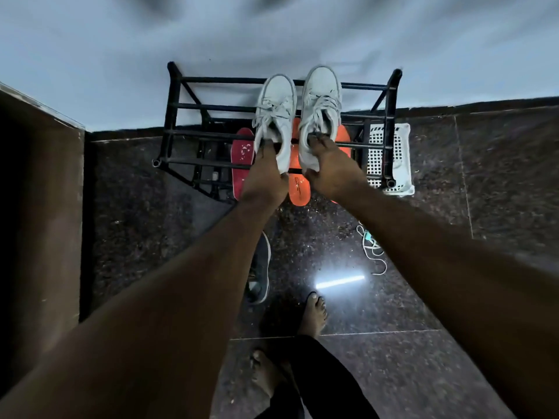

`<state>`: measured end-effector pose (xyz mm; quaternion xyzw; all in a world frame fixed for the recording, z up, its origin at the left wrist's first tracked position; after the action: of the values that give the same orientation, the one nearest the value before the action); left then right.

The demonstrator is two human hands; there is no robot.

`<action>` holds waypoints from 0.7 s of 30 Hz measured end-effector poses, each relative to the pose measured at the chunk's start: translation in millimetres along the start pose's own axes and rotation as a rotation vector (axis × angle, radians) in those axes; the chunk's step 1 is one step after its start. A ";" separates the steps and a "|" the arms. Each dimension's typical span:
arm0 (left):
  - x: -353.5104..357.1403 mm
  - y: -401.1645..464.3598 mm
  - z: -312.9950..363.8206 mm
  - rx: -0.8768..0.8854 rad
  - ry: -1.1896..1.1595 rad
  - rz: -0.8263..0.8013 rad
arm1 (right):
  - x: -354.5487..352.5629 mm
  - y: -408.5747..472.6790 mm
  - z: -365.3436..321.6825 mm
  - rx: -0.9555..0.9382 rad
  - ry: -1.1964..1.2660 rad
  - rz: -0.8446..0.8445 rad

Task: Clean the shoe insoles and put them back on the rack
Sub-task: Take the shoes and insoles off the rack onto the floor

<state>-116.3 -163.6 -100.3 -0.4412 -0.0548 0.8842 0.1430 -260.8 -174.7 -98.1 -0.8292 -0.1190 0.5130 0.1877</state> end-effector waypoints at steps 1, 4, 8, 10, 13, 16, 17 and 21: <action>3.7 2.2 -2.3 0.012 0.021 -0.008 | 5.5 4.3 2.2 -0.010 -0.034 -0.003; 12.2 12.9 -5.0 0.053 0.132 -0.038 | 13.4 15.0 3.8 -0.057 -0.065 0.048; 9.7 27.7 -10.3 -0.055 0.089 0.010 | 13.4 27.4 -2.7 -0.078 0.015 0.020; 5.4 23.8 -5.2 -0.042 0.079 0.059 | 13.9 23.2 -3.1 -0.089 0.044 0.023; 7.4 2.4 3.8 -0.022 0.076 0.183 | 12.3 4.1 5.9 -0.101 0.124 0.120; 28.2 -42.8 5.2 -0.032 0.094 0.251 | 18.8 -28.5 19.1 -0.137 0.160 0.203; 38.3 -61.1 2.7 -0.034 0.091 0.256 | 23.8 -43.3 24.0 -0.141 0.166 0.220; 71.6 -137.2 -11.6 -0.099 0.045 0.257 | 50.8 -111.1 37.1 -0.158 0.174 0.203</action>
<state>-119.9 -11.7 -131.4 -0.4708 -0.0382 0.8814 0.0078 -272.0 -47.7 -105.9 -0.8904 -0.0579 0.4445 0.0787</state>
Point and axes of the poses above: each hand's wrist, its own y-axis towards the middle knuckle, its own x-axis out of the palm, z = x × y, the point moved 7 cm from there along y, towards the middle knuckle, and after that the axes turned 12 degrees about x, right-handed, at the moved point
